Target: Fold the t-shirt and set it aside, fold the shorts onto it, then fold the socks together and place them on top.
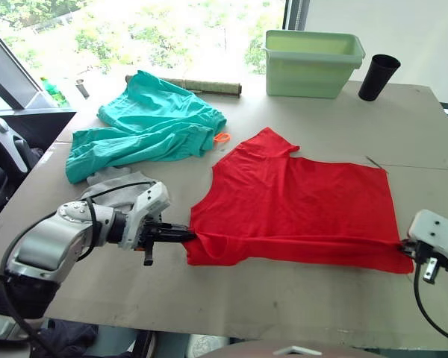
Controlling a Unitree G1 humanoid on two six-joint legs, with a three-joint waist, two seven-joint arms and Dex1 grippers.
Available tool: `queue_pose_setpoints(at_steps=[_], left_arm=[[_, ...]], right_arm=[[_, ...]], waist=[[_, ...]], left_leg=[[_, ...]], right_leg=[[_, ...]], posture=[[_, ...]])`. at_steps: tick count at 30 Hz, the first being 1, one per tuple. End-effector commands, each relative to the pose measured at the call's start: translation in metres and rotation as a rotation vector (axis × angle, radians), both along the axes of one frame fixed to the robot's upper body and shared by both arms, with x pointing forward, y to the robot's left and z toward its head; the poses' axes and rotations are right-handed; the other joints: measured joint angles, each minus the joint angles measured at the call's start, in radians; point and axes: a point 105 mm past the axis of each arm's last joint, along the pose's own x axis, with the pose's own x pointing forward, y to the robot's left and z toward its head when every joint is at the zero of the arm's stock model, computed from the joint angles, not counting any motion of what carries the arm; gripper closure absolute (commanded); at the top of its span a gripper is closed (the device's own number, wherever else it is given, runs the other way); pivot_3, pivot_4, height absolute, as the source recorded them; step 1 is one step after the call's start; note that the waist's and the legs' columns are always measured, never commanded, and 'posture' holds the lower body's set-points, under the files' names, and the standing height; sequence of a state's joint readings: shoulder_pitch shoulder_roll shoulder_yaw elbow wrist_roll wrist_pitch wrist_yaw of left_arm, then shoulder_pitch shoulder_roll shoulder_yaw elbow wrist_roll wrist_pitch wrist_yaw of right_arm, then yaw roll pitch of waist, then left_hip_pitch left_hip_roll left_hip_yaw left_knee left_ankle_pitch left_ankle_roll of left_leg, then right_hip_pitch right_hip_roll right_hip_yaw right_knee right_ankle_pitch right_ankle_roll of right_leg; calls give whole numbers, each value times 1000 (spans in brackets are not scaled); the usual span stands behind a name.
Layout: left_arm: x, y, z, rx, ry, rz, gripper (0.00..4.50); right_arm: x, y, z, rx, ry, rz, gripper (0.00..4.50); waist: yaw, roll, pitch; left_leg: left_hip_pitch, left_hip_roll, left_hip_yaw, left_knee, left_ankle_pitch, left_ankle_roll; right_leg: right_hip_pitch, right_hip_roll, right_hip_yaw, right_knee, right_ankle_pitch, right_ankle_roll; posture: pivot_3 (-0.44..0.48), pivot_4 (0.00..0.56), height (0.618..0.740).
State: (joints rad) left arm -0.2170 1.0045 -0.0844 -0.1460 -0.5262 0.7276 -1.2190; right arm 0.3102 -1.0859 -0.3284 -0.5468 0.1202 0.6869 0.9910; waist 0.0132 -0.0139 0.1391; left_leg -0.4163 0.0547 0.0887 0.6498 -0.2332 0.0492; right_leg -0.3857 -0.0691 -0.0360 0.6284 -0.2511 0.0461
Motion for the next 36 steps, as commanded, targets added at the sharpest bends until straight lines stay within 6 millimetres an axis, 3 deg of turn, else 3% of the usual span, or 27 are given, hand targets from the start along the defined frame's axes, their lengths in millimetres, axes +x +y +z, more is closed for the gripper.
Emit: queue_pose_setpoints(at_steps=[1, 4, 5, 8, 12, 14, 16, 19, 22, 23, 24, 27, 32, 35, 36], left_arm=[[10, 0, 1, 11, -33, 13, 4500], [16, -2, -2, -6, -34, 31, 4500], [20, -3, 0, -24, -52, 47, 4137], [29, -6, 10, -127, -31, 127, 3150], [30, 11, 29, -239, 3, 216, 1393], [19, 11, 46, -322, 45, 188, 1393], [7, -1, 58, -387, 89, 119, 1393], [-17, -31, 51, -381, 150, -18, 2235], [-28, -48, 21, -278, 145, -54, 3669], [-27, -50, 9, -248, 131, -37, 4063], [-23, -51, -3, -220, 106, -11, 4410], [-11, -52, -14, -275, 79, 102, 4410], [-13, -41, -10, -404, 200, 224, 4410], [-19, -23, -19, -390, 263, 323, 4410], [-23, -23, -10, -441, 289, 316, 4410]], right_arm=[[10, -5, -1, -40, -21, -14, 4431], [9, -4, -9, -27, 22, -2, 4431], [9, -1, -9, 8, 31, -1, 4491], [10, 0, -6, 5, -5, 17, 3442], [-1, 1, 10, 108, -71, -38, 1698], [-8, 7, 30, 250, -155, -69, 1698], [-14, 18, 42, 374, -208, -72, 1698], [-18, 49, 46, 559, -250, -42, 2572], [-21, 82, 30, 637, -236, -11, 4068], [-22, 93, 22, 662, -221, -8, 4433], [-21, 102, 16, 680, -214, -9, 4500], [-17, 119, 2, 726, -207, -23, 4500], [-10, 118, -17, 700, -205, -75, 4500], [-6, 97, -45, 600, -166, -153, 4500], [-9, 93, -51, 581, -140, -150, 4500]], waist=[[2, -1, 0], [2, -1, 1], [2, -2, 1], [1, -2, 1], [1, -5, 2], [-1, -5, 2], [-1, -5, 2], [-1, -6, 1], [-1, -6, 1], [-2, -6, 1], [-2, -6, 1], [-1, -6, 1], [-2, -10, -2], [-3, -10, -2], [-3, -10, -2]], left_leg=[[0, 0, 0, 0, 0, 0], [0, 0, 1, 2, 0, 0], [0, 0, 1, 2, 0, 1], [0, 0, 1, 2, 0, 1], [0, 0, 1, 3, 0, 1], [0, 0, 0, 3, 0, 1], [1, 1, 0, 3, 0, 1], [2, 1, 0, 3, 0, 0], [2, 1, 1, 3, 0, 0], [3, 1, 2, 3, 0, 0], [3, 0, 3, 3, 0, 0], [2, 0, 3, 4, 0, 0], [1, 1, 3, 4, 0, 0], [1, 1, 4, 4, 0, 0], [1, 1, 4, 3, 0, 0]], right_leg=[[0, 0, 0, 0, 0, 0], [0, -1, 1, 0, 0, 0], [0, -1, 1, 0, 0, 0], [1, -1, 2, 1, 0, 0], [0, 0, 2, 6, 1, 3], [-1, 0, 2, 7, 1, 5], [-1, 0, 2, 9, 1, 5], [-1, -1, 2, 10, 0, 4], [0, -3, 4, 10, -1, 2], [0, -3, 5, 11, -1, 2], [-1, -3, 6, 11, -1, 2], [-3, -2, 7, 12, -1, 1], [-5, -3, 7, 12, -1, 1], [-5, -3, 7, 12, -1, 1], [-5, -3, 7, 12, -1, 1]], posture=[[0, 150, 740], [0, 150, 740], [0, 150, 740], [0, 150, 740], [0, 150, 740], [0, 150, 740], [0, 150, 740], [0, 150, 740], [0, 150, 740], [0, 150, 740], [0, 150, 740], [0, 150, 740], [0, 150, 740], [0, 150, 740], [0, 150, 740]])
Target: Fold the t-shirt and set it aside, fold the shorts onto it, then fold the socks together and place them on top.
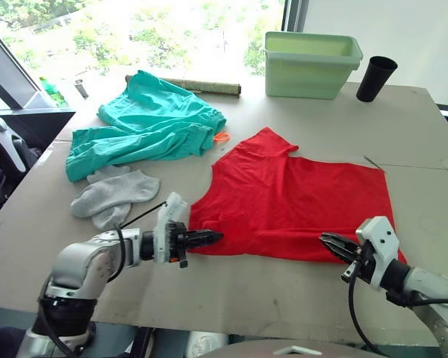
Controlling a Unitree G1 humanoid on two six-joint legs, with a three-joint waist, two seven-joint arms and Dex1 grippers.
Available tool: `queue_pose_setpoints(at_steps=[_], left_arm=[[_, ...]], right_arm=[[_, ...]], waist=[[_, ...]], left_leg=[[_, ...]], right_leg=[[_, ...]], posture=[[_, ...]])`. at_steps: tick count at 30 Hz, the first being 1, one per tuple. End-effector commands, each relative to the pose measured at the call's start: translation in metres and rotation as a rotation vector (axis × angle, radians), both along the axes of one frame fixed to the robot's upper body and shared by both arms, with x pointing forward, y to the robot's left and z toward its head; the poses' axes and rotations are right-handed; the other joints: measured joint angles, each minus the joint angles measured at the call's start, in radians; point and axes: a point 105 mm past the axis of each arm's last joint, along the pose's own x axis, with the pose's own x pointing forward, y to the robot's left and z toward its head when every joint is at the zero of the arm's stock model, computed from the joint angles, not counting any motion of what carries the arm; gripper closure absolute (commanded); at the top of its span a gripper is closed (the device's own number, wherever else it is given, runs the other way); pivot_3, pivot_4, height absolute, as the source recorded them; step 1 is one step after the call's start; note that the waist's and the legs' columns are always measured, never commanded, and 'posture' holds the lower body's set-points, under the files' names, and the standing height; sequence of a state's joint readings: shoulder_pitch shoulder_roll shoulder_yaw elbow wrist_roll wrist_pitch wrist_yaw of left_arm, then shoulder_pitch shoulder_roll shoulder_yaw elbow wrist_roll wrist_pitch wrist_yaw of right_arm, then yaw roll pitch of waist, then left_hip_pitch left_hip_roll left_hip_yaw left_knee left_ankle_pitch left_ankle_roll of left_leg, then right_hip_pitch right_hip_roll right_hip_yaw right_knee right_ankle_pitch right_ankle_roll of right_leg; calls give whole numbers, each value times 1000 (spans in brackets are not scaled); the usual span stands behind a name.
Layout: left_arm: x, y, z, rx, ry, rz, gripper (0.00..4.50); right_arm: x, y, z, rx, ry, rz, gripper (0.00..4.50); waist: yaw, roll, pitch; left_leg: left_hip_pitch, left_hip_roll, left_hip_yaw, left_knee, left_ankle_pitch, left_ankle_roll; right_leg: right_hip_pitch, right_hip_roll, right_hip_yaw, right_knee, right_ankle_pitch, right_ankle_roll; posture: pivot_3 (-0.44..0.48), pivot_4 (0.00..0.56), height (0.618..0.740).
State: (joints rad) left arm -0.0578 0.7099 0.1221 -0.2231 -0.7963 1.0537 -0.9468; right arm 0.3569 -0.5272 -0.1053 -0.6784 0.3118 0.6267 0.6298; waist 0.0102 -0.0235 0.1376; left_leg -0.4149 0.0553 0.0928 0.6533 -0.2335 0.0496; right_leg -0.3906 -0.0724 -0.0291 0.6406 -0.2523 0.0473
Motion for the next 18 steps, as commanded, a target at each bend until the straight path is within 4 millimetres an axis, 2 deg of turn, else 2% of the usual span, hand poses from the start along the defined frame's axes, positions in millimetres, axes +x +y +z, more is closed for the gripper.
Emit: queue_pose_setpoints(at_steps=[1, 3, 5, 7, 10, 12, 15, 17, 18], left_arm=[[-9, 5, 20, -113, 40, 8, 4410], [-9, -6, 36, -167, 28, -39, 4410], [-4, -19, 37, -134, 3, -63, 4410], [9, -28, 21, -55, -15, -21, 4410], [37, -29, -14, 97, -63, 117, 4410], [48, -28, -25, 91, -78, 199, 4410], [53, -23, -16, -60, -66, 293, 4410], [48, -21, 0, -160, -66, 292, 4410], [43, -20, 10, -196, -76, 268, 4410]], right_arm=[[-3, -15, -15, -72, 33, -1, 4500], [-2, -14, -11, -52, 19, 5, 4500], [1, -12, -7, -38, -2, 7, 4500], [2, -10, -6, -25, -8, 13, 4500], [3, -9, -9, -27, -12, -1, 4500], [3, -9, -10, -15, -25, -29, 4500], [1, -8, -3, 35, -70, -93, 4500], [-2, -3, 11, 112, -128, -120, 4500], [-7, 5, 24, 208, -153, -109, 4500]], waist=[[1, 0, 0], [4, -1, -1], [9, -2, -1], [7, 0, -2], [2, 1, -4], [2, -2, -6], [3, 1, -10], [1, 3, -11], [-3, 3, -11]], left_leg=[[0, 0, 0, 0, 0, 0], [0, 0, 0, 0, 0, 0], [0, 0, -2, 1, 0, 0], [0, -1, -1, 1, 0, 0], [1, -2, 1, 1, 0, 0], [1, -2, 3, 0, 0, 0], [1, 0, 1, 0, 0, 0], [1, 1, 1, 0, 0, 0], [1, 1, 0, 0, 0, 0]], right_leg=[[0, 0, 0, 0, 0, 0], [0, 0, 0, 0, 0, 0], [0, -1, -2, 0, 0, 0], [1, -2, -1, 0, 0, 0], [2, -2, 2, 0, 0, 0], [1, 0, 3, 0, 0, 0], [1, 0, 2, 1, 0, 0], [1, -1, 2, 1, 0, -1], [0, -2, 3, 1, 0, -1]], posture=[[0, 150, 740], [0, 150, 740], [0, 150, 740], [0, 150, 740], [0, 150, 740], [0, 150, 740], [0, 150, 740], [0, 150, 740], [0, 150, 740]])
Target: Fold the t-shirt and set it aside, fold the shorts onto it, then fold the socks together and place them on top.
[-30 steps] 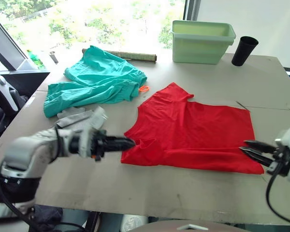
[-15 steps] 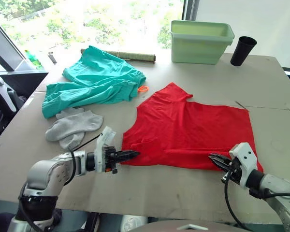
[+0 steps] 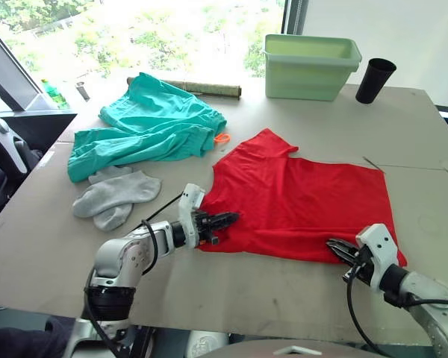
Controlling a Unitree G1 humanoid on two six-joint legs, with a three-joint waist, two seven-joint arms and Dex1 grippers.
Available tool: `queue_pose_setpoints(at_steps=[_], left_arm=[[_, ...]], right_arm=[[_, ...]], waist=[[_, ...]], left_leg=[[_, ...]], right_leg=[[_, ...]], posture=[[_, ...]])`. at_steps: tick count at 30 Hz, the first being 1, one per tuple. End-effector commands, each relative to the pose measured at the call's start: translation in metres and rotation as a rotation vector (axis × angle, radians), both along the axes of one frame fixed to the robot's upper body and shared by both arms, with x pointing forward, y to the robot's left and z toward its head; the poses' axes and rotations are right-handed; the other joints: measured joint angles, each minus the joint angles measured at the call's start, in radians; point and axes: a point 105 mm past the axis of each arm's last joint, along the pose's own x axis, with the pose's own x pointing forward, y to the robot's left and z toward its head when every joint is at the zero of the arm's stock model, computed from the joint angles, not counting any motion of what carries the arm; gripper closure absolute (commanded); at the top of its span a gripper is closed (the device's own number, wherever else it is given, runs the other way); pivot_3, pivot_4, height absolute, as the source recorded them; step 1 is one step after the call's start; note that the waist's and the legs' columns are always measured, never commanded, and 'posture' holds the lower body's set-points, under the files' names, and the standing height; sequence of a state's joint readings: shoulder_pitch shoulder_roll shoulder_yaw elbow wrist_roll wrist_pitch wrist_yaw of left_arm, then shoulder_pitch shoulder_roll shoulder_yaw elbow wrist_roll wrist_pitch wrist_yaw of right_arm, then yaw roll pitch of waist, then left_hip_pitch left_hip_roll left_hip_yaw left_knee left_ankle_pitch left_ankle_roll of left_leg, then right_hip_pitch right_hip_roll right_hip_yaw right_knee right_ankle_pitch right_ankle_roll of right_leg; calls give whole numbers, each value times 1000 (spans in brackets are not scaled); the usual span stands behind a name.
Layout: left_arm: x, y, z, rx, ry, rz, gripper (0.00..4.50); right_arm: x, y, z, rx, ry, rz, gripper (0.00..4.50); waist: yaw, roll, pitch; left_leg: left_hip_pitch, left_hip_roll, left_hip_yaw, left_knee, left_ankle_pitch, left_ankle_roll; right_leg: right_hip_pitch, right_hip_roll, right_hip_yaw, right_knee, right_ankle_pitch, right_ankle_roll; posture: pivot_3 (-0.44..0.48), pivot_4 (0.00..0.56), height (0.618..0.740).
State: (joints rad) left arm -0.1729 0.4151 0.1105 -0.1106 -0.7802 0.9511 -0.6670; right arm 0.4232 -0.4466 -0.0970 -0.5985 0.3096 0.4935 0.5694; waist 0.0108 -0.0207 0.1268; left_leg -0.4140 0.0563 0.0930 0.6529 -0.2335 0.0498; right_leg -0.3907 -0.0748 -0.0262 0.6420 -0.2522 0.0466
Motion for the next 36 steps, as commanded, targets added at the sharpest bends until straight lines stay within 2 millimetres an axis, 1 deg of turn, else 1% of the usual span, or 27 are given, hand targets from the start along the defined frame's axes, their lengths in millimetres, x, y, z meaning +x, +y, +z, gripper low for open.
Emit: queue_pose_setpoints(at_steps=[1, 3, 4, 6, 7, 9, 10, 11, 12, 15, 17, 19, 22, 25, 29, 32, 33, 36], left_arm=[[-14, 15, 30, -113, -35, -21, 4410], [-31, 7, 45, -133, -68, -139, 4410], [-37, 1, 47, -104, -82, -192, 4410], [-42, -6, 44, -47, -100, -246, 4410], [-38, -6, 32, 17, -103, -235, 4410], [-28, 2, 6, 161, -92, -170, 4410], [-24, 9, -1, 197, -98, -133, 4410], [-24, 19, -9, 227, -89, -99, 4410], [-26, 27, -14, 245, -87, -78, 4410], [-36, 39, -16, 225, -79, -61, 4410], [-40, 43, -14, 222, -89, -52, 4410], [-43, 49, -16, 241, -77, -39, 4410], [-48, 58, -19, 272, -76, -20, 4410], [-51, 65, -16, 272, -77, 10, 4410], [-66, 84, -21, 342, -25, 30, 4410], [-79, 90, -24, 380, 6, 17, 4410], [-78, 94, -20, 375, 5, 43, 4410], [-63, 87, 20, 194, -78, 71, 4410]], right_arm=[[-7, 14, 47, 194, -169, -17, 4500], [-9, 17, 53, 225, -184, -20, 4500], [-6, 16, 48, 202, -175, -34, 4500], [-1, 14, 40, 154, -169, -63, 4500], [4, 10, 34, 118, -158, -92, 4500], [12, -5, 23, 19, -147, -183, 4500], [13, -12, 20, 4, -143, -226, 4500], [12, -25, 15, -31, -130, -288, 4500], [9, -33, 12, -46, -112, -318, 4500], [2, -52, 1, -118, -62, -375, 4500], [0, -57, -2, -134, -45, -380, 4500], [1, -61, -4, -147, -36, -393, 4500], [2, -60, -4, -141, -34, -376, 4500], [2, -59, -6, -151, -20, -363, 4500], [2, -60, -5, -160, -24, -347, 4500], [1, -57, -4, -147, -29, -324, 4500], [1, -53, -2, -135, -36, -302, 4500], [0, -38, 5, -93, -75, -216, 4500]], waist=[[-10, 0, 0], [-19, 0, 1], [-20, -1, 1], [-17, -1, 0], [-16, 0, 0], [-15, 1, -1], [-15, 1, -1], [-15, 1, -1], [-17, 0, -1], [-19, 1, -2], [-27, 2, -2], [-25, 3, -3], [-25, 2, -3], [-25, 3, -3], [-25, 3, -3], [-26, 4, -3], [-25, 5, -3], [-24, 6, -3]], left_leg=[[0, 0, -1, 0, 0, 0], [-1, 1, -3, 0, 0, 0], [-1, 1, -3, 0, 0, 0], [-1, -1, -3, 0, 0, -1], [-1, -3, -2, 0, -2, -4], [-1, -5, -1, 0, -3, -5], [-1, -6, 0, 0, -3, -5], [-2, -7, 0, 0, -3, -5], [-2, -6, 0, -1, -3, -5], [-2, -6, -1, -5, -2, -4], [0, -5, -1, -7, -2, -4], [0, -4, -2, -7, -3, -5], [0, -4, -2, -7, -3, -5], [0, -5, -2, -7, -3, -5], [-1, -4, -3, -7, -3, -6], [0, -4, -3, -8, -3, -6], [0, -5, -3, -9, -3, -6], [-1, -5, -3, -10, -3, -6]], right_leg=[[-1, 1, 1, 0, 0, 0], [-1, 1, 1, 0, 0, -1], [-3, 0, 0, 0, 0, -1], [-2, -3, 0, 0, 0, -1], [-2, -4, 0, 0, 0, -1], [-2, -6, 1, 0, 0, -1], [-3, -7, 1, 0, 0, -1], [-3, -7, 1, 0, 0, -1], [-4, -8, 2, -1, 0, -1], [-5, -9, 3, -1, -2, -4], [-5, -9, 3, -1, -3, -5], [-5, -8, 2, -1, -3, -5], [-5, -9, 2, -1, -3, -5], [-5, -10, 2, -1, -3, -5], [-5, -10, 2, -1, -3, -5], [-5, -10, 2, -1, -3, -5], [-5, -11, 2, -2, -3, -5], [-6, -11, 2, -2, -3, -5]], posture=[[0, 150, 740], [0, 150, 740], [0, 150, 740], [0, 150, 740], [0, 150, 740], [0, 150, 740], [0, 150, 740], [0, 150, 740], [0, 150, 740], [0, 150, 740], [0, 150, 740], [0, 150, 740], [0, 150, 740], [0, 150, 740], [0, 150, 740], [0, 150, 740], [0, 150, 740], [0, 150, 740]])
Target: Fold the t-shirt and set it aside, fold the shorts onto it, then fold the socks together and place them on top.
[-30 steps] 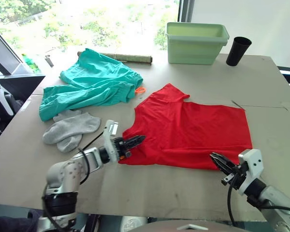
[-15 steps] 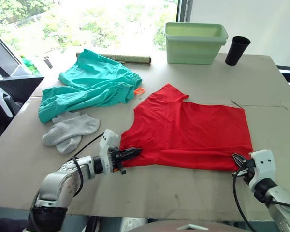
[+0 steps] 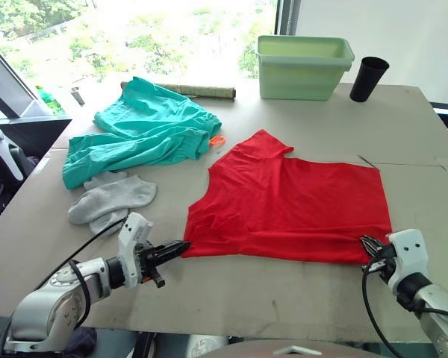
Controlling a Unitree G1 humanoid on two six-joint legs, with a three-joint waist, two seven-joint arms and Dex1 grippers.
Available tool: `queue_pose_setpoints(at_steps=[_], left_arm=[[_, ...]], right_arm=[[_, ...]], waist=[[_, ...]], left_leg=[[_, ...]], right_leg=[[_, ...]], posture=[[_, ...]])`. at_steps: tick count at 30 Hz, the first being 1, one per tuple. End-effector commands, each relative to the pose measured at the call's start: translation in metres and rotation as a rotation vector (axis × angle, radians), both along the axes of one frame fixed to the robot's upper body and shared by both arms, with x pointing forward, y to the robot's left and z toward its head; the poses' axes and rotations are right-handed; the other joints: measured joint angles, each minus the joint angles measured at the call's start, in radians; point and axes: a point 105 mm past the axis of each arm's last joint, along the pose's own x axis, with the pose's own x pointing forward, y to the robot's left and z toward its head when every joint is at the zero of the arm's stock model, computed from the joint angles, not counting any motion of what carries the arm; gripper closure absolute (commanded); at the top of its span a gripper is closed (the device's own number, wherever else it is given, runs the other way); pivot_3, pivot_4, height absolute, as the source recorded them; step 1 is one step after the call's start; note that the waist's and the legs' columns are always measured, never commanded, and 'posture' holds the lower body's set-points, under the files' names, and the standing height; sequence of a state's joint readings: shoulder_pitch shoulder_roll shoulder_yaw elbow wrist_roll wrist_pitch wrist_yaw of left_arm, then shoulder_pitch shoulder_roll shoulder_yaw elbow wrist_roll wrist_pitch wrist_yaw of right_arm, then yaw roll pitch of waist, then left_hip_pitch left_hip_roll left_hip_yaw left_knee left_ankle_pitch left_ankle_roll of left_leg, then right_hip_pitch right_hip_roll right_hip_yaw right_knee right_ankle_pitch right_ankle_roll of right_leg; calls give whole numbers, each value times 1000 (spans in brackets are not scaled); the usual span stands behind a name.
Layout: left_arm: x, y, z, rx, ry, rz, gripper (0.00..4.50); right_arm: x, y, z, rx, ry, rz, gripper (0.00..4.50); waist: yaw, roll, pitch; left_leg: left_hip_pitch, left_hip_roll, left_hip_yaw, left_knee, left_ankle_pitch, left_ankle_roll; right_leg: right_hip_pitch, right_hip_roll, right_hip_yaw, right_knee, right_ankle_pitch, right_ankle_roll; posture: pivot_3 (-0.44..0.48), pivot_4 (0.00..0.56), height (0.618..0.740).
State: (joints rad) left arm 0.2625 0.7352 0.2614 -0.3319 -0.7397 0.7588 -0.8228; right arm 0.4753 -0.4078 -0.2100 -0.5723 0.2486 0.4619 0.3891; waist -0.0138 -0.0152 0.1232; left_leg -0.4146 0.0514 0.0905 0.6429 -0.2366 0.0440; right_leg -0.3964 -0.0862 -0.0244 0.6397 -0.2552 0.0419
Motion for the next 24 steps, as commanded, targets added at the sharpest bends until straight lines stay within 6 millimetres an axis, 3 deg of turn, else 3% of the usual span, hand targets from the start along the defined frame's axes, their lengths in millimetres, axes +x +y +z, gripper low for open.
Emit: queue_pose_setpoints(at_steps=[1, 6, 10, 11, 13, 17, 18, 21, 24], left_arm=[[9, -3, 37, -169, -31, 8, 4410], [12, -31, 54, -236, -19, -113, 4410], [36, -50, 62, -195, -124, -154, 4410], [35, -54, 65, -172, -140, -212, 3818], [28, -59, 67, -94, -175, -335, 3151], [16, -57, 63, 61, -232, -547, 1539], [17, -56, 63, 61, -234, -552, 1243], [21, -53, 58, 112, -274, -592, 1243], [10, -46, 42, 204, -278, -699, 1243]], right_arm=[[-3, 16, 10, 34, -48, 107, 4500], [-1, 28, 26, 66, -124, 173, 4500], [-2, 40, 46, 71, -157, 279, 4500], [-5, 43, 48, 40, -140, 329, 4215], [-10, 44, 51, -28, -101, 419, 3569], [-22, 37, 60, -123, -14, 549, 1886], [-23, 34, 62, -143, -1, 564, 1847], [-22, 24, 64, -182, 35, 584, 1847], [-29, 12, 54, -252, 114, 618, 1847]], waist=[[1, -1, 3], [4, 0, 5], [6, -1, 6], [7, -2, 7], [2, -4, 6], [7, -3, 8], [9, -2, 8], [16, -3, 8], [21, -4, 9]], left_leg=[[-1, 0, -1, 0, 0, 0], [-2, -2, -2, 0, 0, 0], [-2, -3, -1, 0, 1, 1], [-2, -4, -1, 1, 2, 4], [-2, -4, 0, 1, 3, 5], [-2, -4, 0, -1, 3, 5], [-2, -4, 0, -1, 3, 5], [-2, -3, 0, -2, 3, 5], [-2, -3, 0, -2, 3, 6]], right_leg=[[0, 0, -1, 0, 0, 0], [0, 0, -3, -1, 0, 0], [1, 0, -3, -2, 0, 0], [1, 1, -3, -2, 0, 0], [1, 3, -4, -2, 0, 0], [1, 3, -4, -4, 0, 0], [1, 3, -4, -5, 0, 0], [1, 3, -5, -6, 0, 0], [1, 3, -5, -7, 0, 0]], posture=[[0, 150, 740], [0, 150, 740], [0, 150, 740], [0, 150, 740], [0, 150, 740], [0, 150, 740], [0, 150, 740], [0, 150, 740], [0, 150, 740]])
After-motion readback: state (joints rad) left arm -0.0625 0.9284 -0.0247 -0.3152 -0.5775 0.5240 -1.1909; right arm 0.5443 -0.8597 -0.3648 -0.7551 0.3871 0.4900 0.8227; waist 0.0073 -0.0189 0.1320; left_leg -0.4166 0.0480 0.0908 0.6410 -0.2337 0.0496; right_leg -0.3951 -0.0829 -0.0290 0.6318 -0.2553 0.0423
